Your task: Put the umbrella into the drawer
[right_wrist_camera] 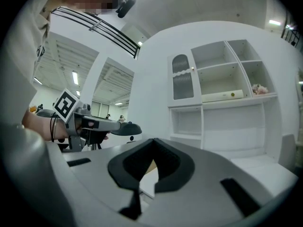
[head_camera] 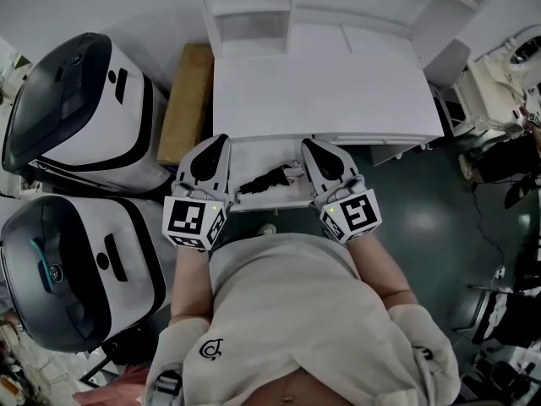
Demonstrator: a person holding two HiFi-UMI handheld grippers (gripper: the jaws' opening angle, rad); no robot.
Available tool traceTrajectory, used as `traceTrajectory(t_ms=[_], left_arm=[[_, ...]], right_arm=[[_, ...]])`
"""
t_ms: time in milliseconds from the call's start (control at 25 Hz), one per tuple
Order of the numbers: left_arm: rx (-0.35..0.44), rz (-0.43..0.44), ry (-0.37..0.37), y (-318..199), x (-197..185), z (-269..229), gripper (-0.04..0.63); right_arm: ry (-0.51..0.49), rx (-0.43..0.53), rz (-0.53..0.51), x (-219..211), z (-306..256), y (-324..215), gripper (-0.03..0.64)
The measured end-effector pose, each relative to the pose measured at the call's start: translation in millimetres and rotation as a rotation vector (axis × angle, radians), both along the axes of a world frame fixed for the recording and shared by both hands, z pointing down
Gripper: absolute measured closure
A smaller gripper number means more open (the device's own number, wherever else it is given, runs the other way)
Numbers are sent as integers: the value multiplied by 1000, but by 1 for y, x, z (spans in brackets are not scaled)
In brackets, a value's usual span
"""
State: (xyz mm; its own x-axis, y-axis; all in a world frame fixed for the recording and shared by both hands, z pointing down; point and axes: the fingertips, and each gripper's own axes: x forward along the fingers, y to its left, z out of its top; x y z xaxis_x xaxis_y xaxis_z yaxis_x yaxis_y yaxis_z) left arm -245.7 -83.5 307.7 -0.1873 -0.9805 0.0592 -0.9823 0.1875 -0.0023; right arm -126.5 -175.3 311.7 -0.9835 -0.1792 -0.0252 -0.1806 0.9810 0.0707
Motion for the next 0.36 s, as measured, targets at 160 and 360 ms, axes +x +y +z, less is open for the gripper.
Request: traceTrajectory(t_ms=[160,360], left_arm=[[-12,9,-18,-3,3,2,583],[-12,23,-39,-5,3,2,583]], right_arm=[[-10,-27,1,0,0,-1,612],[-8,-38,15,1,1,-6,612]])
